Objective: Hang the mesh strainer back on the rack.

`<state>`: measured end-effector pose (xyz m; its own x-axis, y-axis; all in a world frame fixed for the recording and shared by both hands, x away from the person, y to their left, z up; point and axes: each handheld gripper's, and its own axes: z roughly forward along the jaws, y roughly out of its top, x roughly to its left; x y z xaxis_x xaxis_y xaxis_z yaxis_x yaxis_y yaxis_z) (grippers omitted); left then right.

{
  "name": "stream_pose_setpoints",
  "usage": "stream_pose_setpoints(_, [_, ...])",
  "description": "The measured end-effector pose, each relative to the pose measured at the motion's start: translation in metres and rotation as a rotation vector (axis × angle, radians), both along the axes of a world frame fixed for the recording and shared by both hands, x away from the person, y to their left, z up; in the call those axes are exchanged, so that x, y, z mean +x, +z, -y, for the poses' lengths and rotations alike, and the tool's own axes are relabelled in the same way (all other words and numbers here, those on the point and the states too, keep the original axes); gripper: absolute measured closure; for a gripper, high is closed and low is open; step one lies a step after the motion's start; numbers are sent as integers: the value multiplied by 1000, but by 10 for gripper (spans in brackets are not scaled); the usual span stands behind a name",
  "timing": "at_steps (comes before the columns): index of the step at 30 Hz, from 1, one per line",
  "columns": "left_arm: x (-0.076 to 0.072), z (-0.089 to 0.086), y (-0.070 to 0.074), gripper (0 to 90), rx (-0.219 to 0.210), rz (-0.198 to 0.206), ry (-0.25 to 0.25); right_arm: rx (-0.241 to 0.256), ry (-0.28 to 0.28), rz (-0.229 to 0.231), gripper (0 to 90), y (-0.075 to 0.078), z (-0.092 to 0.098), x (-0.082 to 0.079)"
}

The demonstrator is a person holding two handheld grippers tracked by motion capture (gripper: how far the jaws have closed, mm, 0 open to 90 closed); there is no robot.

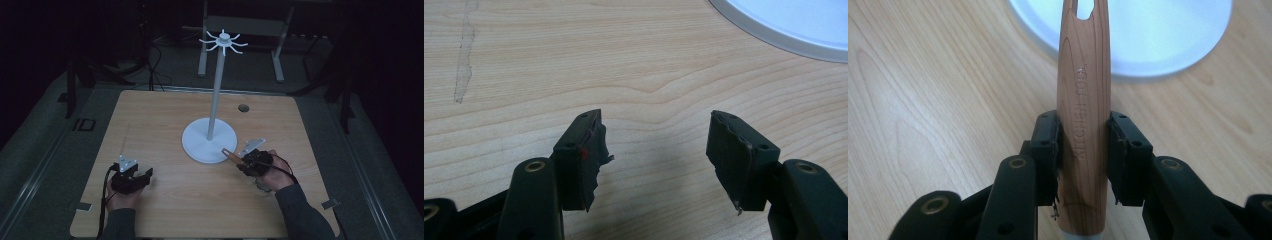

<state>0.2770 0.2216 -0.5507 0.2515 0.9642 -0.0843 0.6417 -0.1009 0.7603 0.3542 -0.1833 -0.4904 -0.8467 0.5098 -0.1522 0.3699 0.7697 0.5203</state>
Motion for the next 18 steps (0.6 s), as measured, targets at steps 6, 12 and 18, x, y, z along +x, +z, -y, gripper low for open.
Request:
stream_pose_setpoints(6, [0, 0, 0, 409, -7, -2, -4, 42, -10, 47, 681, 11, -2, -1])
stream_pose_setpoints(12, [0, 0, 0, 418, -7, 3, -3, 93, -29, 83, 681, 21, -2, -3])
stream_pose_setpoints(18, [0, 0, 0, 419, -5, 3, -1, 130, -45, 109, 681, 30, 0, -3])
